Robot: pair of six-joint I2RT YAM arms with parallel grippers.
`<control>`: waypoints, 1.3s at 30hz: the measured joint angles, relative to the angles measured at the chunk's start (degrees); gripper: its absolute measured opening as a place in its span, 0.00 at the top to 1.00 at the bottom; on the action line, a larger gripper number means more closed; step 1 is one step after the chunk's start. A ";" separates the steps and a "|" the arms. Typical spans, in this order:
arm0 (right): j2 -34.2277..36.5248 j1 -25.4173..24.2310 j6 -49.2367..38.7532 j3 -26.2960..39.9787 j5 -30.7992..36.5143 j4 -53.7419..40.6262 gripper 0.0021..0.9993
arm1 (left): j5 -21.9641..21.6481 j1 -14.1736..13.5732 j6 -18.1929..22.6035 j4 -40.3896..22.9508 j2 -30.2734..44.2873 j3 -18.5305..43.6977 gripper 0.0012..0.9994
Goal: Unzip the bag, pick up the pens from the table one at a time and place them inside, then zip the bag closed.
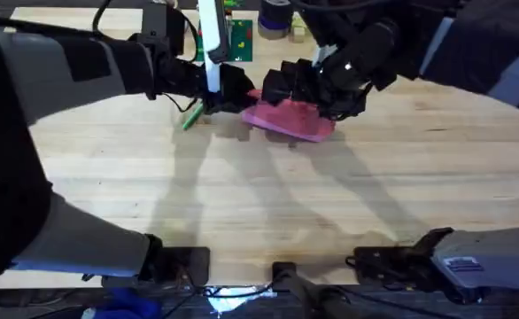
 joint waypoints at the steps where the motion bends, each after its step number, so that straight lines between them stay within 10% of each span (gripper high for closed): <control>1: 0.03 0.00 0.00 0.00 0.09 0.04 0.00 | 0.00 0.00 0.00 0.01 0.00 0.00 0.96; 18: 2.98 0.00 -0.01 0.02 2.12 2.55 0.04 | 0.00 0.00 0.01 0.00 0.00 0.00 0.96; 39: 3.78 0.00 0.18 0.02 4.11 2.47 0.59 | -0.02 0.00 0.00 0.02 0.00 0.00 0.96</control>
